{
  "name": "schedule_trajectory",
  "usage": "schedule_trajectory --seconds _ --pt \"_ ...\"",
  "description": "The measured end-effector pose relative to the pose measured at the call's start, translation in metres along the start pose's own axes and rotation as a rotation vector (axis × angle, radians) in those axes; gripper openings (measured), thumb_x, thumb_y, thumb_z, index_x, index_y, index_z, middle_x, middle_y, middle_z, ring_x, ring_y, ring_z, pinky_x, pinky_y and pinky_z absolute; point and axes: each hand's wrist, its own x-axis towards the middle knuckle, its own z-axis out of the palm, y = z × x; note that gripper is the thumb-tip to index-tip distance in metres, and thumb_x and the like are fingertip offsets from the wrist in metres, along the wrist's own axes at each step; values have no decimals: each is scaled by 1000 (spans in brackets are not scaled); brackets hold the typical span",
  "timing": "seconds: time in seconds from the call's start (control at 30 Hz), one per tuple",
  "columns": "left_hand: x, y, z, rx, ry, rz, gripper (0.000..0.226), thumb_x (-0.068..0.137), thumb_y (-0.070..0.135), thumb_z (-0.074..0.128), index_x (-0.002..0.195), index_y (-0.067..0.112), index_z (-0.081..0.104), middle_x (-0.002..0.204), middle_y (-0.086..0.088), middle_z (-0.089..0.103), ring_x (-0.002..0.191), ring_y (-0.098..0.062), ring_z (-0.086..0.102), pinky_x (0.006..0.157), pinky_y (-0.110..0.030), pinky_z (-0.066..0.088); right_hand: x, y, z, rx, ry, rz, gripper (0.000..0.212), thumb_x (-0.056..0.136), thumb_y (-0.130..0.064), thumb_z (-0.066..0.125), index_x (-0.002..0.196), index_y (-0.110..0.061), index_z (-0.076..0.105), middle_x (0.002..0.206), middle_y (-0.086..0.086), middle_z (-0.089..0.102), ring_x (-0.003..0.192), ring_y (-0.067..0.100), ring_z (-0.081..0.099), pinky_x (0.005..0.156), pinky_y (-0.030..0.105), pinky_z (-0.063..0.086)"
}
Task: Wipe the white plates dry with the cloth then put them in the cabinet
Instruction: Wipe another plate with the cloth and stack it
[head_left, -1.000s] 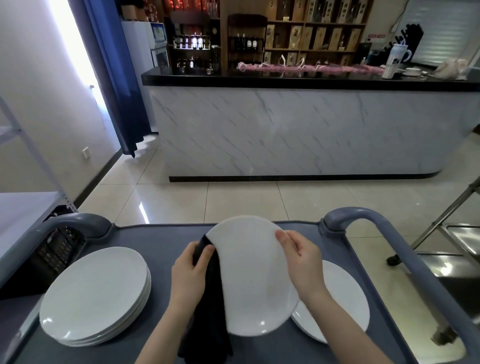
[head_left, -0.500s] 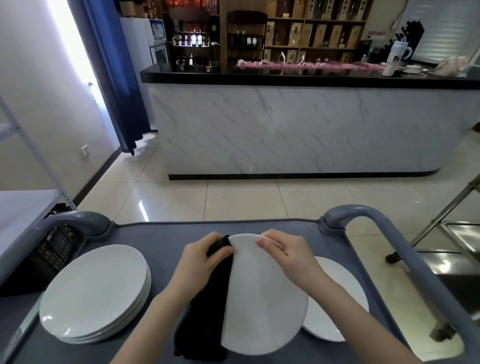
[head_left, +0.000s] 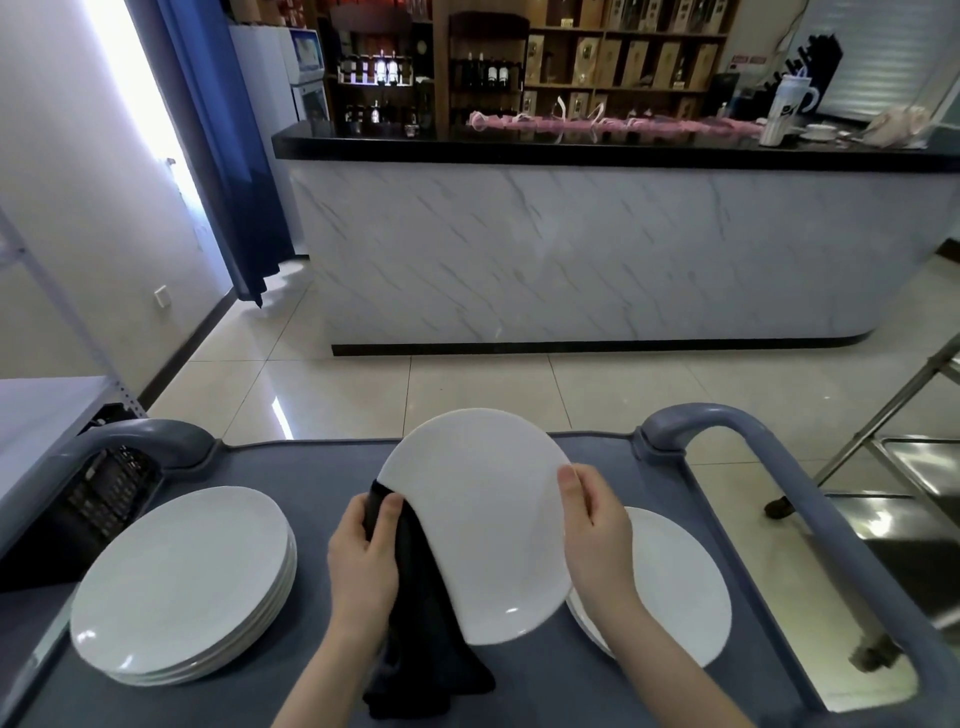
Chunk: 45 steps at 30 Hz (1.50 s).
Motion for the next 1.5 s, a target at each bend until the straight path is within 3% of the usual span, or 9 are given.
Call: schedule_trajectory --seconds 0.1,0.17,0.33,0.47,0.6,0.73,0.93,1.13,1.5 --pt "6 12 -13 65 -108 145 21 96 23 60 79 36 63 76 9 67 69 -2 57 67 -20 46 14 -9 -15 -102 -173 -103 4 95 -41 59 97 -41 63 89 -23 71 81 -3 65 67 9 46" --pt "10 23 -14 194 -239 293 26 91 18 65 76 39 61 73 14 66 67 2 57 64 -11 42 25 -19 -16 -234 -350 -168 22 86 -56 60 105 -46 58 92 -28 69 85 -3 65 71 12 48" --pt "14 31 -2 324 -430 414 30 89 20 70 75 45 60 69 19 64 67 1 57 62 -8 39 37 -26 -2 -493 -664 -242 34 89 -61 53 91 -28 60 73 1 62 68 13 55 64 31 43" --pt "14 22 0 280 -377 327 28 90 20 68 70 37 58 62 15 57 60 0 49 58 -12 37 28 -18 -2 -300 -567 -231 33 95 -43 60 75 -18 59 69 7 56 62 13 48 58 26 34" --pt "8 10 -3 153 -105 161 19 94 25 63 78 35 62 73 16 66 70 -1 58 64 -16 42 14 -10 -1 -43 -205 -51 43 95 -36 62 69 -5 49 61 1 40 60 11 36 56 27 29" --pt "-11 -2 3 39 97 10 12 96 36 59 85 34 61 80 19 67 81 -6 62 68 -29 44 -9 -1 14 194 77 182 51 96 -37 60 59 -17 31 59 -4 29 57 11 28 56 29 26" --pt "10 10 -7 160 -131 205 15 93 25 64 82 34 61 78 16 67 73 -2 59 64 -12 44 14 -2 -11 -5 -151 -24 43 99 -32 56 60 -23 41 55 -12 39 53 5 35 50 15 29" --pt "23 25 8 354 -453 377 19 85 26 74 76 32 58 70 16 63 65 0 56 61 -10 40 34 -13 -9 -347 -567 -177 33 95 -43 59 75 -17 59 70 7 55 62 6 46 58 26 33" --pt "0 -1 13 48 48 -35 25 94 38 60 74 24 54 64 18 60 65 -11 52 62 -32 39 -3 6 11 194 125 175 50 97 -40 56 70 -3 35 64 4 34 63 16 33 60 31 29"
